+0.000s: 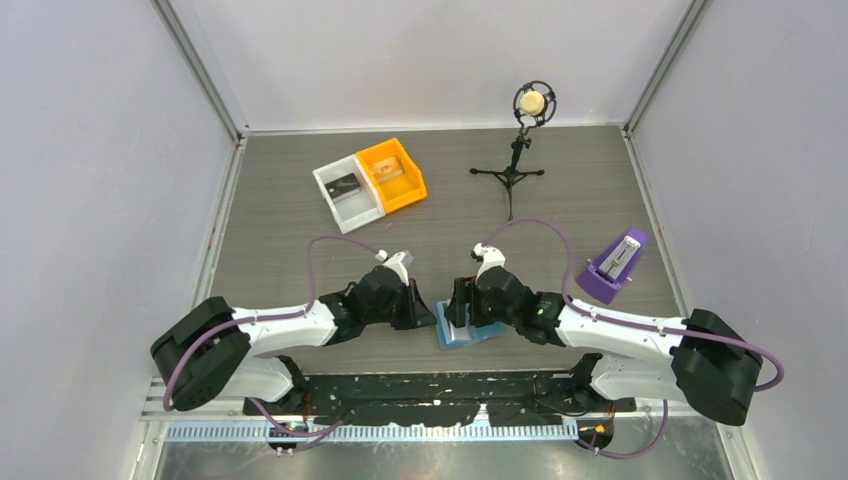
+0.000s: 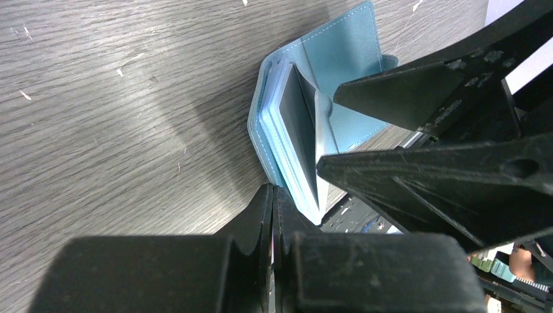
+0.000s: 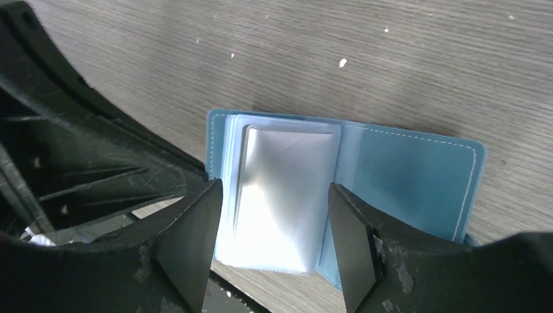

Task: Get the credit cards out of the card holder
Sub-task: Open the card holder at the corner of the board, then remove the credit card from the card holder.

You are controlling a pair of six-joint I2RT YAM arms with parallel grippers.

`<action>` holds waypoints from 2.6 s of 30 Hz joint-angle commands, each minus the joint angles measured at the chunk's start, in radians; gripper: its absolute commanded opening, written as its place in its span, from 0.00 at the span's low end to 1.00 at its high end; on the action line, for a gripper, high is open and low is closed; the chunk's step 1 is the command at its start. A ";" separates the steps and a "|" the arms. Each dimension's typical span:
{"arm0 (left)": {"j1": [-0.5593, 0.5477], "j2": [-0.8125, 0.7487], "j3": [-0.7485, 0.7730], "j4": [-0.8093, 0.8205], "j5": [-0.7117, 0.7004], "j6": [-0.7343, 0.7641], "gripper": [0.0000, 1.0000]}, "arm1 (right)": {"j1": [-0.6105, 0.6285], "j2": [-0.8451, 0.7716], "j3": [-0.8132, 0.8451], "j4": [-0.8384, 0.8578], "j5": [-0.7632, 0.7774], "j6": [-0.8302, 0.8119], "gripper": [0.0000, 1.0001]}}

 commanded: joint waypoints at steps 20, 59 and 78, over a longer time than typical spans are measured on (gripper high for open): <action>-0.007 -0.064 0.032 -0.076 -0.036 0.043 0.00 | -0.007 -0.070 -0.035 -0.097 0.203 -0.040 0.51; -0.009 -0.100 0.062 -0.218 -0.069 0.061 0.00 | 0.031 -0.070 0.033 0.048 -0.055 0.049 0.24; -0.038 -0.126 0.131 -0.249 -0.074 0.061 0.20 | -0.009 -0.126 -0.213 0.220 -0.141 0.019 0.23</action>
